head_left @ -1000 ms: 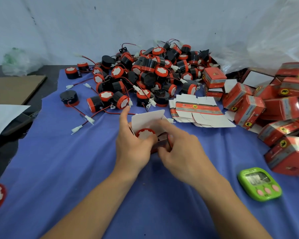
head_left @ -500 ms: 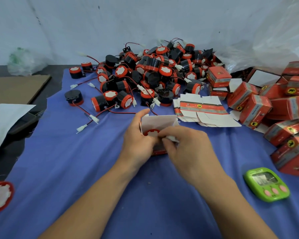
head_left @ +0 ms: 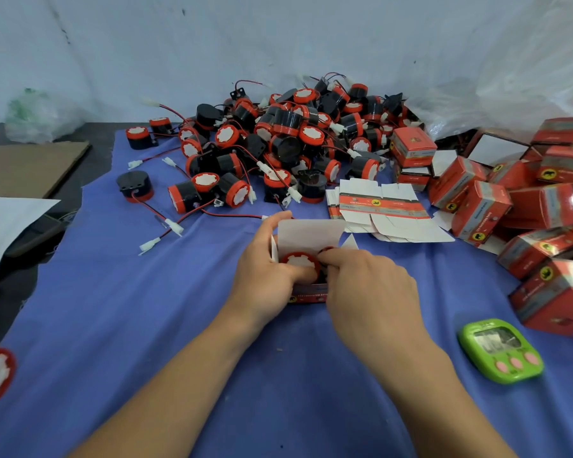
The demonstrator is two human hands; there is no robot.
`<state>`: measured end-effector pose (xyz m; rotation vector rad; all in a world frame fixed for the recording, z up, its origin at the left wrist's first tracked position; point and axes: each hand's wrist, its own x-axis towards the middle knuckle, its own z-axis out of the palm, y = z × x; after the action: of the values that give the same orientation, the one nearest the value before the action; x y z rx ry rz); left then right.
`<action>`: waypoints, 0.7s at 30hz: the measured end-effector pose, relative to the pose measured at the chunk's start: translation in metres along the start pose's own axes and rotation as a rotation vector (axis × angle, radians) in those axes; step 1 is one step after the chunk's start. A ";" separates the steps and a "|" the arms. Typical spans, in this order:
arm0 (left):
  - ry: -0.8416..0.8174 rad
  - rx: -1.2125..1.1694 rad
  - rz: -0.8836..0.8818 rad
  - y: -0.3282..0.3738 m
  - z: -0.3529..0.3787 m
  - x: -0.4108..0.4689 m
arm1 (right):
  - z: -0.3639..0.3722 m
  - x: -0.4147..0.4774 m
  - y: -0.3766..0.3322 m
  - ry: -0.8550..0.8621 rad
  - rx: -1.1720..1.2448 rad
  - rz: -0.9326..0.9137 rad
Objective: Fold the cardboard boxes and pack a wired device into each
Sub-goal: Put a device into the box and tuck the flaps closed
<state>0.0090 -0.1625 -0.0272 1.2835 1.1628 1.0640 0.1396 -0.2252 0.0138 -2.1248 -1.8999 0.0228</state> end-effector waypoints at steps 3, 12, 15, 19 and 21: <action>0.031 0.019 0.003 -0.001 0.001 0.000 | -0.005 -0.001 -0.002 -0.062 -0.028 -0.027; 0.074 0.093 0.022 0.001 0.003 -0.002 | -0.016 0.005 0.007 -0.259 -0.017 -0.079; 0.084 0.099 0.029 0.001 0.004 -0.003 | -0.020 0.008 0.018 -0.331 0.071 -0.132; 0.080 0.108 0.038 0.001 0.005 -0.002 | -0.018 0.009 0.028 -0.339 0.239 -0.184; 0.067 0.111 0.040 0.000 0.004 -0.002 | -0.010 0.009 0.026 -0.299 0.287 -0.141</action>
<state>0.0127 -0.1647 -0.0271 1.3711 1.2667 1.0917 0.1680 -0.2206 0.0190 -1.8736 -2.0573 0.5764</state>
